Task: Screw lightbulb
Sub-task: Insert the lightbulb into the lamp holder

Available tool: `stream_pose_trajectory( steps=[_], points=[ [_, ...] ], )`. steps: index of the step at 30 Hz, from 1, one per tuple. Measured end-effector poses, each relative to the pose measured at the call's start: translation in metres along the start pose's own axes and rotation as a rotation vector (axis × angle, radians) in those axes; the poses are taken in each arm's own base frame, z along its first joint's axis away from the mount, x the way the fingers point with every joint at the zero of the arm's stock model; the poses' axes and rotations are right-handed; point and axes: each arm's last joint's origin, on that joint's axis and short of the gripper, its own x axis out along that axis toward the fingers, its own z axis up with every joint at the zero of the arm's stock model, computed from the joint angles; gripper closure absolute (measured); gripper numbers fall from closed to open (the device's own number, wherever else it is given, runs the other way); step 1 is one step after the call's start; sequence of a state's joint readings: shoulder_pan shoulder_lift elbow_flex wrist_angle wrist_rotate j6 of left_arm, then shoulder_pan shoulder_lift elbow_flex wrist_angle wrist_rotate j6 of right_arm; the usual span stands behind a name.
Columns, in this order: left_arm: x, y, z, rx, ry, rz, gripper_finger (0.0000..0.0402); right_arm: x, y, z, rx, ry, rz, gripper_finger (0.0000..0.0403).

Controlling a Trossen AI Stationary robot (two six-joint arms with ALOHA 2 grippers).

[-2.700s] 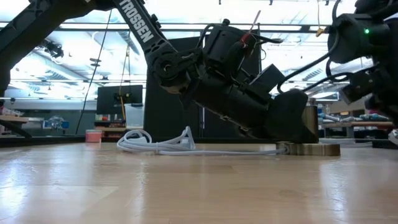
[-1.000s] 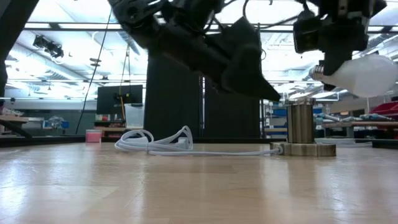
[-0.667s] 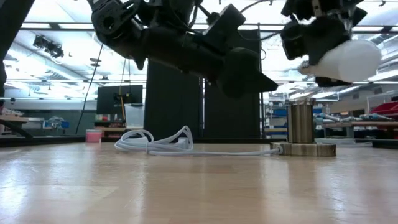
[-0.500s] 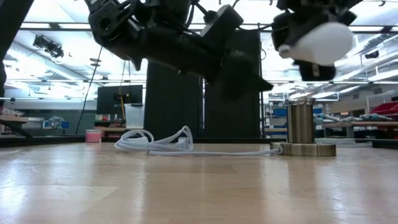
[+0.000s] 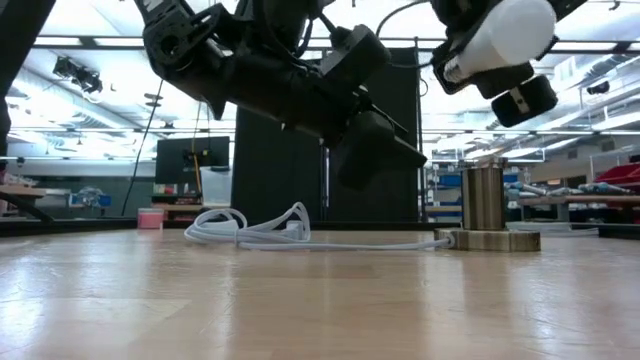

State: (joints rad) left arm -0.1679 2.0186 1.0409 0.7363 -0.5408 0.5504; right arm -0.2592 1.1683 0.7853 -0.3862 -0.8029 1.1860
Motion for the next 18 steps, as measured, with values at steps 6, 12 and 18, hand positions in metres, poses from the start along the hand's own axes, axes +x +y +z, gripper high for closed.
stream_pose_trajectory(
  steps=[6,12,18],
  points=[
    [0.001,0.007,0.006,0.173,-0.032,0.089,0.0081,-0.009,-0.003,0.009,0.226,0.056,0.053,0.0245],
    [-0.003,0.004,0.009,0.245,0.003,0.138,0.0081,-0.013,-0.004,0.012,0.448,0.185,0.086,0.0245],
    [-0.011,-0.004,0.019,0.276,-0.057,0.132,0.0081,0.004,-0.016,0.025,0.628,0.262,0.027,0.0244]
  ],
)
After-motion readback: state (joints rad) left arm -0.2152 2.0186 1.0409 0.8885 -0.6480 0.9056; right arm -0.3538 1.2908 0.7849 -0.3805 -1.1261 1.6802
